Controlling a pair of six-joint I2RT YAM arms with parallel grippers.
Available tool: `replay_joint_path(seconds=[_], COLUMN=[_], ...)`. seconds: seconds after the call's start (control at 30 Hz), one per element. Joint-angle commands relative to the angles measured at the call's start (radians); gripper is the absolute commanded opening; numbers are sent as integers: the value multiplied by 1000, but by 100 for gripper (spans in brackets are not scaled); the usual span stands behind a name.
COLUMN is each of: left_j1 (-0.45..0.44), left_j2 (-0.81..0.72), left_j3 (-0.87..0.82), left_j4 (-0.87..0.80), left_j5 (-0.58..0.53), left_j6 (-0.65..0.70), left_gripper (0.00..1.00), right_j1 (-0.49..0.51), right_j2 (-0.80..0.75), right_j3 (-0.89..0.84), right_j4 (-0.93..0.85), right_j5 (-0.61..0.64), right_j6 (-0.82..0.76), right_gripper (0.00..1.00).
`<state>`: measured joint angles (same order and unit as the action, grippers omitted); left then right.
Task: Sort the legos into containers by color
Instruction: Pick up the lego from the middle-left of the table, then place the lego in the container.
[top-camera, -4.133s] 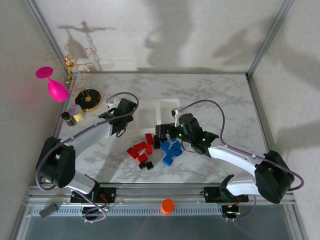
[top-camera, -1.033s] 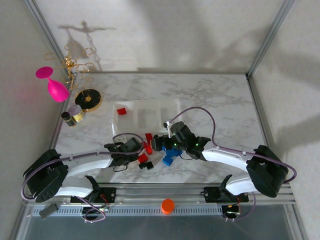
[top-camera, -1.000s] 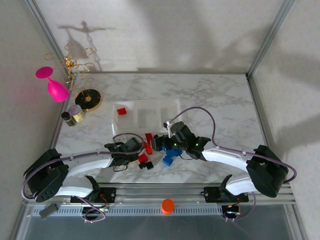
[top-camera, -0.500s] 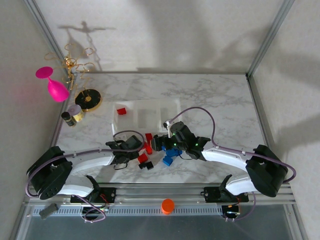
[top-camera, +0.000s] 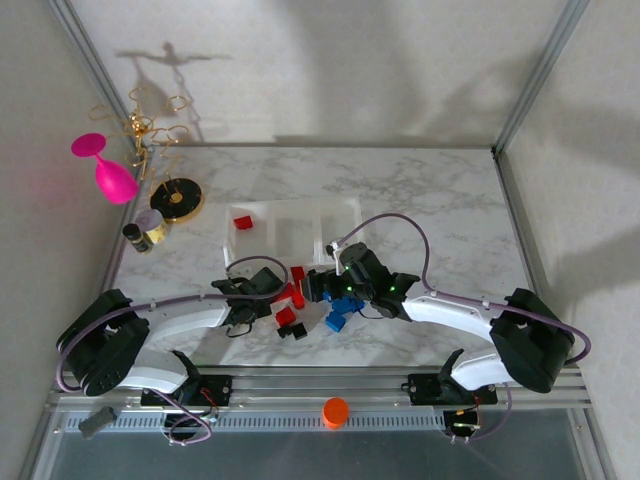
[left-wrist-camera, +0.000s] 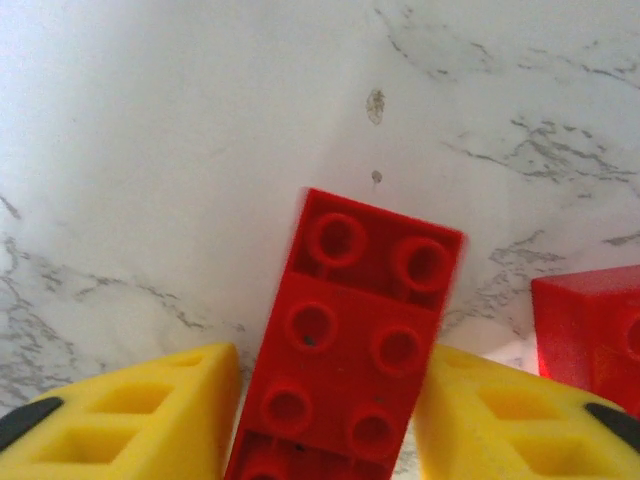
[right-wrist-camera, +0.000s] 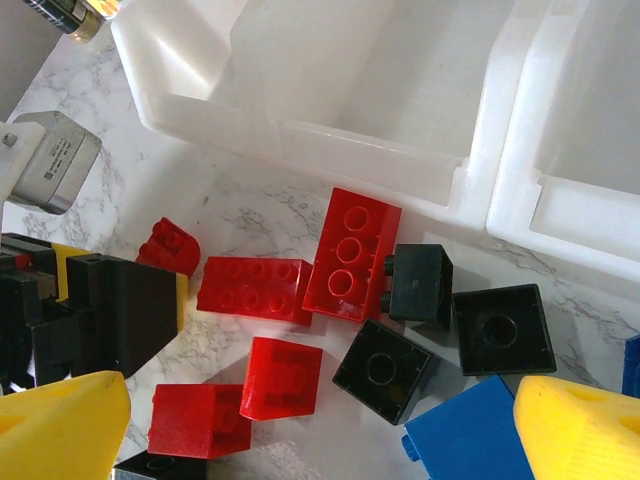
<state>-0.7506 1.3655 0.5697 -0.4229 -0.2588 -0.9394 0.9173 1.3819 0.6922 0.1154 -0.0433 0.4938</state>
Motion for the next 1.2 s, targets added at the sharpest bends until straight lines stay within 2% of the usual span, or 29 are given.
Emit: replay_joint_path(seconds=[0.0,0.2,0.4,0.63,0.9,1.17], left_j1=[16,7,2,28,182,281], left_j2=[-10,-70,-192,-266,-89,185], left_j3=[-17,-26,-21,119,348,520], left_j4=[23,-34,-121,-208,-128,-13], left_j5=[-35,-34,-45,-106,-134,-104], left_j6=[10,-5,-23,71,251,353], left_gripper=[41,37,35,34,33,36], right_j1=[6,6,6,2,-37,-108], right_j2=[22,21,14,10,35,-1], right_j3=[40,43,60,124,161,127], right_j4=[6,11,1,6,-15,-13], right_j5=[3,5,-7,-19,97,83], right_j6=[0,1,7,25,92,124], right_gripper=[99,99,99,99,99,99])
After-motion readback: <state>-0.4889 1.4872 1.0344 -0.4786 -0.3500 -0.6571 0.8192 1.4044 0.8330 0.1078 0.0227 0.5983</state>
